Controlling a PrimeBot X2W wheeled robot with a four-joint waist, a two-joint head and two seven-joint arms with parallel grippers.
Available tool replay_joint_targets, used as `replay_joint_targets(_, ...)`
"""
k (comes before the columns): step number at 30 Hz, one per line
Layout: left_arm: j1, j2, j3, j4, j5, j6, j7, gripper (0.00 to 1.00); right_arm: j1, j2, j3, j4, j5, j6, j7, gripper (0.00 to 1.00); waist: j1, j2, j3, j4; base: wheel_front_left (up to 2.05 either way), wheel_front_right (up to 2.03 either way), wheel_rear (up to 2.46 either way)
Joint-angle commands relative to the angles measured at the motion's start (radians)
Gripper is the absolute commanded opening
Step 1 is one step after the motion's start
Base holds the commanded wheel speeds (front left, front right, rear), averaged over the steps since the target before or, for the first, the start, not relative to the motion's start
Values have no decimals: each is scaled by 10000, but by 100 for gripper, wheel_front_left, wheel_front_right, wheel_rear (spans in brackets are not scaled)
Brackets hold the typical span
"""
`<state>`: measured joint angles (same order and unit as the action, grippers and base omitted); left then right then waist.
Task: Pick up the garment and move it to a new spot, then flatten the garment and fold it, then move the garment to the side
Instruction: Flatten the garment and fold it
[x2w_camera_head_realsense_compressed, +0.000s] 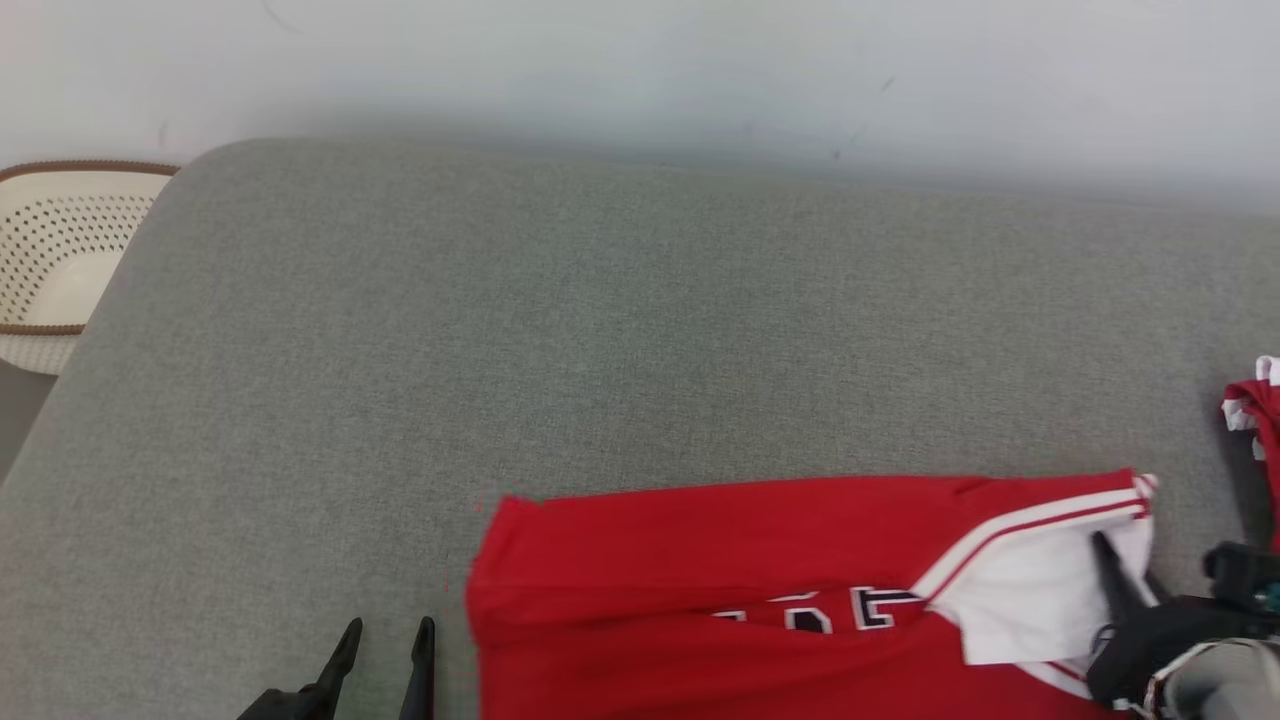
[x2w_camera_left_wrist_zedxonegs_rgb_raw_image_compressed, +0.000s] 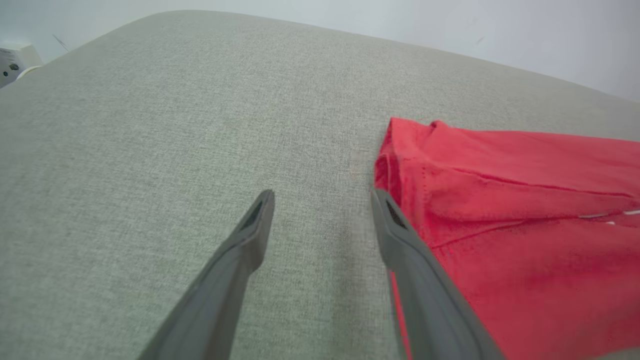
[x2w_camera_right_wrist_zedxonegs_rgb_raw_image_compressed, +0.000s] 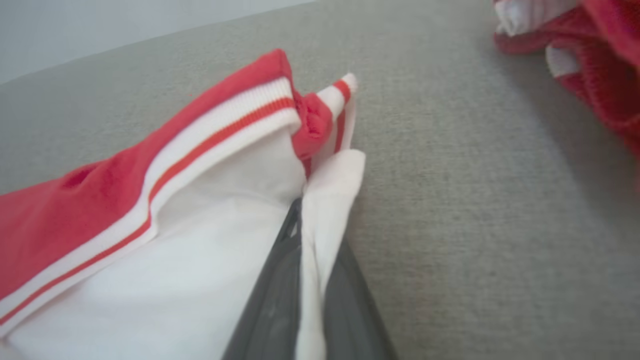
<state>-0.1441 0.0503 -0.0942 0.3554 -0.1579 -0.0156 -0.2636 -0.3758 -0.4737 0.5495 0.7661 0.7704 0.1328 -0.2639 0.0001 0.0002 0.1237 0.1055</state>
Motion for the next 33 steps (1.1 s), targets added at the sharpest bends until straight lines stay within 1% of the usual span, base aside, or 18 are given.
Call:
replay_joint_targets(1, 182, 9, -13, -15, -94, -25, -9, 100, 179, -195, -427, 96, -232, -31, 4, 0, -1, -2, -134, -136, 0, 0, 0)
replay_joint_targets(5, 225, 10, -55, -15, -143, -21, -9, 100, 191, -293, -997, 102, -567, -31, 4, 0, -1, -2, -202, -243, 0, 0, 0)
replay_joint_targets(8, 254, 12, -120, 8, -149, -27, -9, 100, 233, -320, -1362, -243, -928, -31, 3, 0, -1, -2, -236, -361, 0, 0, 0)
replay_joint_targets(10, 267, 10, -142, 32, -176, -4, -9, 100, 310, -241, -1375, -735, -1082, -30, 3, 0, -1, -2, -252, -464, 0, 0, 0)
replay_joint_targets(13, 283, 13, -163, 62, -148, 25, -9, 100, 444, -204, -940, -1701, -1125, -28, 3, 0, -1, -2, -286, -667, 0, 0, 0)
replay_joint_targets(18, 313, 9, -230, 124, -238, -2, -9, 100, 445, -523, 668, -3207, -786, -28, 179, 0, -1, -2, -384, -980, 0, 0, 0)
replay_joint_targets(23, 245, 15, -450, 156, -346, 24, -9, 100, 326, -889, 2507, -4920, -186, -28, 939, 0, -1, -2, -517, -1048, 0, 0, 0)
replay_joint_targets(26, 202, 13, -617, 194, -416, 25, -9, 100, 86, -912, 3575, -5881, 147, -27, 1398, 0, -1, -2, -573, -942, 0, 0, 0)
replay_joint_targets(29, 193, 12, -777, 220, -509, -19, -9, 100, -235, -710, 4418, -6396, 350, -27, 1603, 0, -1, -2, -588, -701, 0, 0, 0)
replay_joint_targets(33, 203, 9, -1105, 311, -625, -118, -9, 100, -806, -229, 5188, -6186, 385, -27, 1555, 0, -1, -2, -593, -130, 0, 0, 0)
